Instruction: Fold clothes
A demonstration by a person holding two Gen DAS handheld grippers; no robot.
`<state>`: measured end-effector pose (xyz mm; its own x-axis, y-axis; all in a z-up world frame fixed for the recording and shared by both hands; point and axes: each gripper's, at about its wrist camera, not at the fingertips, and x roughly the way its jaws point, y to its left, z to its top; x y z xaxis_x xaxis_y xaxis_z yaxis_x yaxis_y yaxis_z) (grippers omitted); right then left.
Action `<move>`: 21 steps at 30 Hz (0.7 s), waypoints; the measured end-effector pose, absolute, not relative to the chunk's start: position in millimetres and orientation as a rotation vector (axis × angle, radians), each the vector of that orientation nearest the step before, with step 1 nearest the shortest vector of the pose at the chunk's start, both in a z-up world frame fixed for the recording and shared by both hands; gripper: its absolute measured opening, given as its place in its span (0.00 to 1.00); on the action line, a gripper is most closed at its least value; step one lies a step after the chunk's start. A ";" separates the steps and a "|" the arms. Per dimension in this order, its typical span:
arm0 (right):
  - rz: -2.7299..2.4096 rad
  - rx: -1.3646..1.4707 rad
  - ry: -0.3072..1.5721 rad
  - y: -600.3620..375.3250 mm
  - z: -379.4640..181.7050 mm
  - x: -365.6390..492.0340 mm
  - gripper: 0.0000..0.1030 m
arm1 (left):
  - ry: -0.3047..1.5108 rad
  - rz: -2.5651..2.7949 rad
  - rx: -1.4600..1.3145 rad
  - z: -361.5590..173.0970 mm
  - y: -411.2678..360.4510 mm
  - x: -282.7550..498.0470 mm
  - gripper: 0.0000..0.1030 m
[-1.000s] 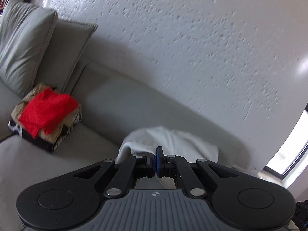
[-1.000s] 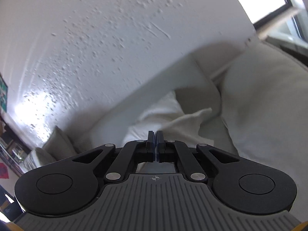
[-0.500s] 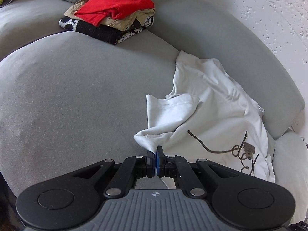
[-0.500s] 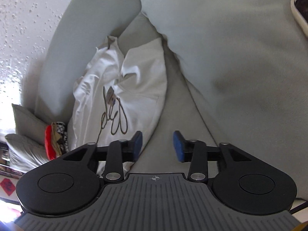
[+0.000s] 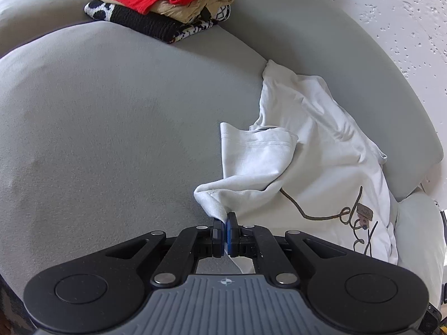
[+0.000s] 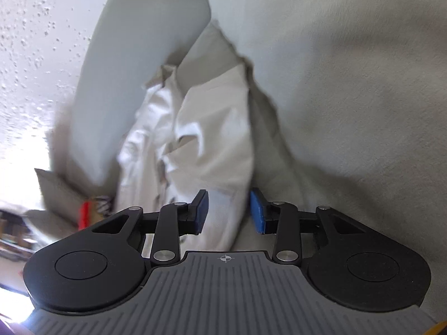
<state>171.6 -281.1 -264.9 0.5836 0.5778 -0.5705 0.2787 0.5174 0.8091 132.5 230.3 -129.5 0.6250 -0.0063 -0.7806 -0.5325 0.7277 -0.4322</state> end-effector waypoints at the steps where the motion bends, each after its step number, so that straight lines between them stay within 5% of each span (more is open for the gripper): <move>1: 0.229 1.047 1.001 -279.4 -264.2 171.1 0.20 | 0.855 0.327 -0.712 -130.4 231.1 132.9 0.01; 8: 0.186 1.022 0.938 -271.6 -271.1 178.2 0.18 | 0.864 0.310 -0.747 -139.9 234.9 136.8 0.01; 9: 0.163 1.011 0.931 -269.7 -270.1 178.5 0.04 | 0.867 0.311 -0.754 -141.6 235.5 137.3 0.01; 10: 0.136 1.002 0.923 -267.6 -268.3 178.1 0.01 | 0.870 0.312 -0.760 -142.8 236.1 138.0 0.01; 21: -0.049 0.697 0.743 -263.2 -168.0 115.6 0.00 | 0.834 0.300 -0.697 -100.2 211.5 120.3 0.01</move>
